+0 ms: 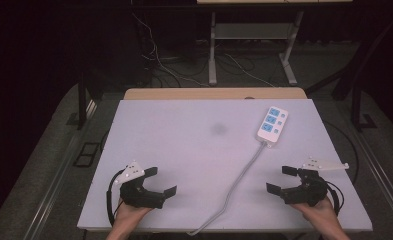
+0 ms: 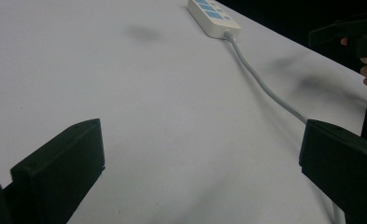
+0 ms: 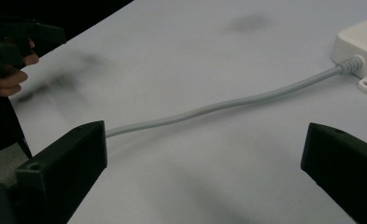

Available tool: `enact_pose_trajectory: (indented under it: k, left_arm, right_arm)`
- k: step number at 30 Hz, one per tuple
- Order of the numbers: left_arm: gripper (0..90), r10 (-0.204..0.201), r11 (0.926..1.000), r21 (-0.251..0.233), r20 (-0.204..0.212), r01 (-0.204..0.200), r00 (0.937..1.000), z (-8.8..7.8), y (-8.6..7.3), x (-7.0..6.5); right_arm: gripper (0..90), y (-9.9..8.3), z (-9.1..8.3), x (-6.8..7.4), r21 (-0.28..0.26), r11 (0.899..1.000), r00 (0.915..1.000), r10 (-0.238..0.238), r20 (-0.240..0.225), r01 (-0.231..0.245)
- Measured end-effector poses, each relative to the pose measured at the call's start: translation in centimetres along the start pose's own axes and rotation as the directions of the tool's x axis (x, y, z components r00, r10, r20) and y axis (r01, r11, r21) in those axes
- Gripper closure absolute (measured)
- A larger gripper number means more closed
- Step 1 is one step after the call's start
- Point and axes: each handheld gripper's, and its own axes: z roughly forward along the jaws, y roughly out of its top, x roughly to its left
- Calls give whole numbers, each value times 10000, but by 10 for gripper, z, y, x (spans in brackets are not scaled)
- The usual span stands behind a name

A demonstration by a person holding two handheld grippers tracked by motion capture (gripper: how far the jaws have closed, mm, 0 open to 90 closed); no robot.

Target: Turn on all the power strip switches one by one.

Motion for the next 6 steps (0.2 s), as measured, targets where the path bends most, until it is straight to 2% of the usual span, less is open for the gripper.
enact_pose_trajectory:
  k: [6]
  left_arm:
    - [0,15,10000,55,27,-15,10000,1,0,0]
  right_arm:
    - [3,-6,1,2,72,9998,9998,-177,59,177]
